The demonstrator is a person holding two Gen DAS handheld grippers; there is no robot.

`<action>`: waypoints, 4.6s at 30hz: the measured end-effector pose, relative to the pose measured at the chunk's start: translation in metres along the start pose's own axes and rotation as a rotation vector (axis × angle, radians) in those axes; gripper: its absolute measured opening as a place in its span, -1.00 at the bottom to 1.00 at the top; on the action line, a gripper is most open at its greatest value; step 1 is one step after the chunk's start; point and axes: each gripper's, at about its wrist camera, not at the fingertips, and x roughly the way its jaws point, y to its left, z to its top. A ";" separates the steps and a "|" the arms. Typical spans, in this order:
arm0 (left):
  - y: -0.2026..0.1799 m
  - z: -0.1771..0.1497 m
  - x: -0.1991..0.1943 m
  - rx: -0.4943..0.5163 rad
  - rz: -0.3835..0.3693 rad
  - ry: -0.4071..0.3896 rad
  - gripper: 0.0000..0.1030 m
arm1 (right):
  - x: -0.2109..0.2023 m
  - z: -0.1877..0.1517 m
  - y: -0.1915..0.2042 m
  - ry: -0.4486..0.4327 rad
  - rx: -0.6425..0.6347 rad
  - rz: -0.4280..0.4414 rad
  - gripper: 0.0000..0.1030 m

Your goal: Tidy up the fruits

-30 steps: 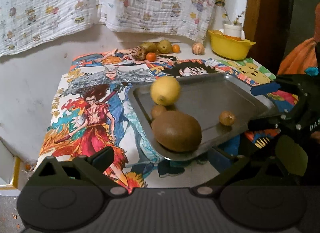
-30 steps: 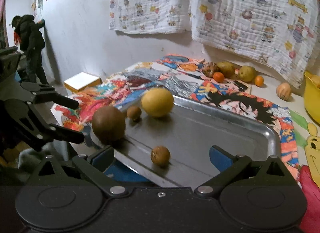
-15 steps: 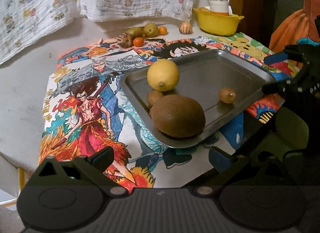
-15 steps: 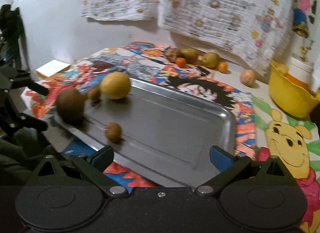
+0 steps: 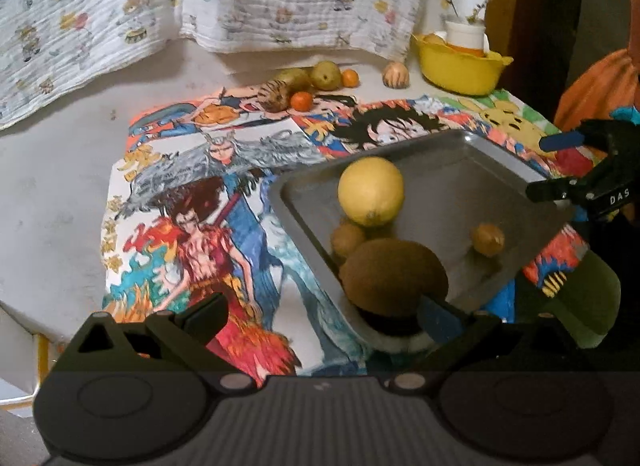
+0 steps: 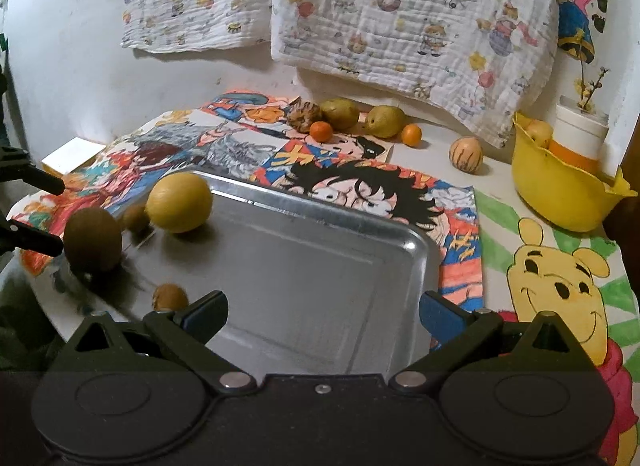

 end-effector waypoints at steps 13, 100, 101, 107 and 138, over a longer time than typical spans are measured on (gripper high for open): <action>0.031 0.038 0.015 -0.091 -0.057 -0.029 0.99 | 0.034 0.026 -0.004 -0.003 0.018 0.038 0.99; 0.140 0.224 0.273 -0.618 -0.272 0.051 0.04 | 0.295 0.171 0.018 0.025 -0.212 0.145 -0.31; 0.140 0.223 0.273 -0.616 -0.273 0.049 0.04 | 0.295 0.171 0.018 0.025 -0.212 0.147 -0.32; 0.141 0.215 0.265 -0.614 -0.293 0.046 0.03 | 0.283 0.167 0.015 0.016 -0.208 0.162 -0.32; 0.102 0.141 0.144 -0.511 -0.287 -0.006 0.03 | 0.160 0.117 0.025 -0.049 -0.210 0.238 -0.32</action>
